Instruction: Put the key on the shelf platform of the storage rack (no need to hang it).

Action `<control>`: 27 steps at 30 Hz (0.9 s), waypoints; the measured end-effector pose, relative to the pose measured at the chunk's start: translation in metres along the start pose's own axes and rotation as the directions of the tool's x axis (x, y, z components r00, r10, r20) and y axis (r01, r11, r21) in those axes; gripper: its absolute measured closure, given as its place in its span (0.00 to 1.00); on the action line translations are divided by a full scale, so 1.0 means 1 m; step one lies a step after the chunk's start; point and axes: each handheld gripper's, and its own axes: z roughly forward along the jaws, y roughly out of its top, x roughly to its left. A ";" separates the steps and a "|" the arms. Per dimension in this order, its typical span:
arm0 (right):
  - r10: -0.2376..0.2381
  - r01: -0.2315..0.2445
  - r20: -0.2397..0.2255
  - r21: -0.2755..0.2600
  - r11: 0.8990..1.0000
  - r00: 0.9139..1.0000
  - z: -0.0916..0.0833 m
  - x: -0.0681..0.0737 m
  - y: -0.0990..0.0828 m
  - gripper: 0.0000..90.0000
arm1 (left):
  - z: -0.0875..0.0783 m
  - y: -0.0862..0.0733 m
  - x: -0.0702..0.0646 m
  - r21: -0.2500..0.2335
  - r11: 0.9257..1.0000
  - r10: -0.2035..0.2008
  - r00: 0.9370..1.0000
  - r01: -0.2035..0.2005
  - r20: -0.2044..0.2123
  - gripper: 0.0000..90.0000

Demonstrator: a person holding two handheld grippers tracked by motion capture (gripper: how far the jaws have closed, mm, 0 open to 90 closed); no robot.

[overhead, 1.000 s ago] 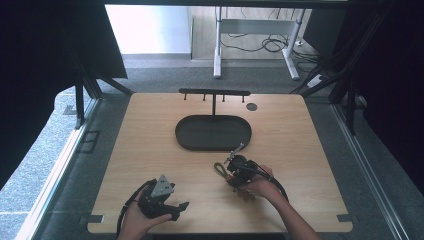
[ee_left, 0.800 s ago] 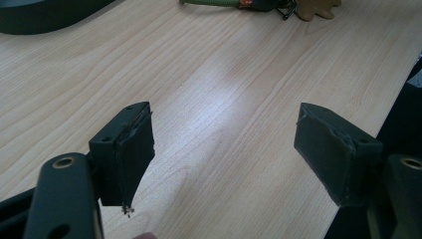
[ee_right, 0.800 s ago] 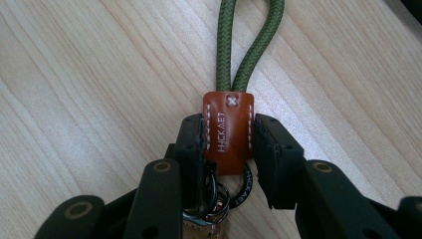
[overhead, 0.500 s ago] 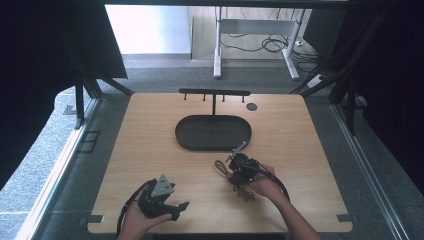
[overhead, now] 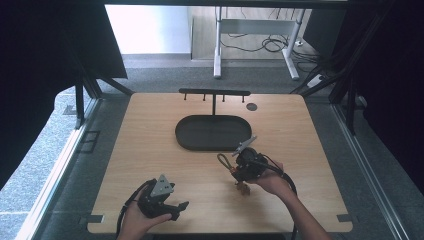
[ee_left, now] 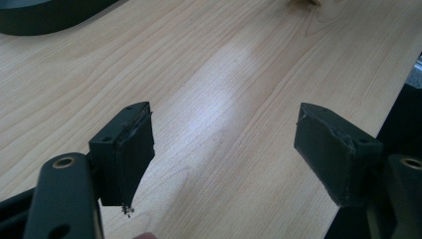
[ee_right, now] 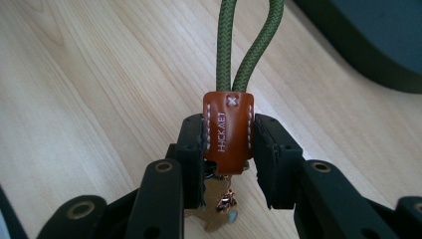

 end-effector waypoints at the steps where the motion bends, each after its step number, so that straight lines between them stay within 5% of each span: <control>1: -0.002 0.002 0.004 -0.005 1.000 1.000 -0.003 0.000 0.000 0.74 | 0.000 0.000 0.000 0.000 1.000 0.000 1.000 0.000 0.000 0.27; 27: -0.012 0.014 0.027 -0.094 0.995 1.000 -0.050 -0.002 0.005 0.74 | -0.001 0.000 0.000 0.001 1.000 0.003 1.000 -0.003 0.001 0.27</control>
